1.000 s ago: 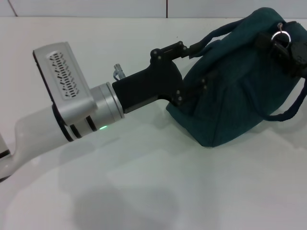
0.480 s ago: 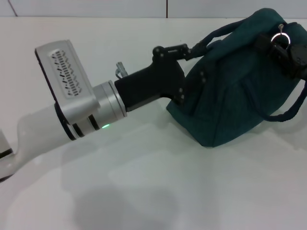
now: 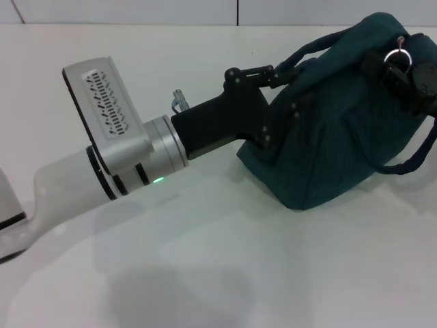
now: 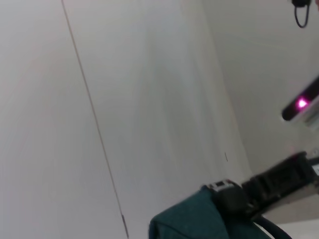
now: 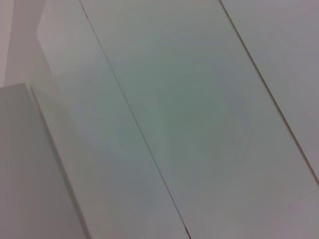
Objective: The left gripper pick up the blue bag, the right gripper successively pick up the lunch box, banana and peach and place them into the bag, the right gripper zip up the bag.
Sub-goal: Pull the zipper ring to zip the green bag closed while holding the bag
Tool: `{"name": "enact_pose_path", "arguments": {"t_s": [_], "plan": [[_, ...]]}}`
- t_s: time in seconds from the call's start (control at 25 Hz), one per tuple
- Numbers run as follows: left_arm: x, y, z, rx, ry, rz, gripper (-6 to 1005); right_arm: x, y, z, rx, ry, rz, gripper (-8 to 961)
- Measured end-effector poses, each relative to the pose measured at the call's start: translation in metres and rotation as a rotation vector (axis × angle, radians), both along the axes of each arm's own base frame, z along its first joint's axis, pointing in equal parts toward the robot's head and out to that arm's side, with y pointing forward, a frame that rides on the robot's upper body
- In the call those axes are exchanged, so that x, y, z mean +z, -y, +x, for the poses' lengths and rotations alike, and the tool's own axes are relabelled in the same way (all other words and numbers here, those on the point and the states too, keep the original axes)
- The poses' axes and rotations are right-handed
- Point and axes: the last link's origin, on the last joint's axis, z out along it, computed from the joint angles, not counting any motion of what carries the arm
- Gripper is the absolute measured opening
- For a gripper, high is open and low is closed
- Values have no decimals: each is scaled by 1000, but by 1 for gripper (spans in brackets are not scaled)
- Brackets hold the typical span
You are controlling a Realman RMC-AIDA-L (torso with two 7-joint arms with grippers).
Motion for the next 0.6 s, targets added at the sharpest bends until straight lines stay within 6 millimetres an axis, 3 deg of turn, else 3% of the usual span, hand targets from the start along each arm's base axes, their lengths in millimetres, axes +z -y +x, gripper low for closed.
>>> {"name": "enact_pose_path", "arguments": {"t_s": [0.32,0.52,0.6], "plan": [[-3,1,2,-15,-11,6,315,-1,2,1,4,4,-8,41],[-6,2,2,-21,-33,11,121,-1,2,1,7,9,-12,41],[-7,1,3,-15,-33,11,109,-1,3,1,9,12,-15,41]]}}
